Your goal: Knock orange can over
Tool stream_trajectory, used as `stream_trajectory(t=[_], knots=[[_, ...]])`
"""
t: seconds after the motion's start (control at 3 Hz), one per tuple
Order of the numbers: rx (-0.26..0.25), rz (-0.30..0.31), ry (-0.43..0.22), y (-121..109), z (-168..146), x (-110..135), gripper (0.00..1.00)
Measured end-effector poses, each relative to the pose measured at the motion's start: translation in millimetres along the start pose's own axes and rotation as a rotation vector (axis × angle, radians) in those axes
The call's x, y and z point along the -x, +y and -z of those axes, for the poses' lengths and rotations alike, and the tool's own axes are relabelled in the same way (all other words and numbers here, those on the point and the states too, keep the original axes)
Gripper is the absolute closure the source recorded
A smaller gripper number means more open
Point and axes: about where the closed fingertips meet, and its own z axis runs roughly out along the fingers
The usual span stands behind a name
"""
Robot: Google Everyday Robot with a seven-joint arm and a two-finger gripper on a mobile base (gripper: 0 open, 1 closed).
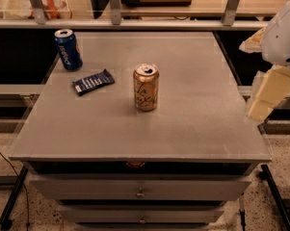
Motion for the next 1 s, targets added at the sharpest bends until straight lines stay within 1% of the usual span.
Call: stream_trajectory(t=[0.33, 0.67, 1.0], knots=[[0.122, -0.072, -0.202, -16, -48, 7, 0.00], [0.243, -0.158, -0.372, -20, -90, 31, 0.00], [0.269, -0.168, -0.402, -19, -96, 37, 0.00]])
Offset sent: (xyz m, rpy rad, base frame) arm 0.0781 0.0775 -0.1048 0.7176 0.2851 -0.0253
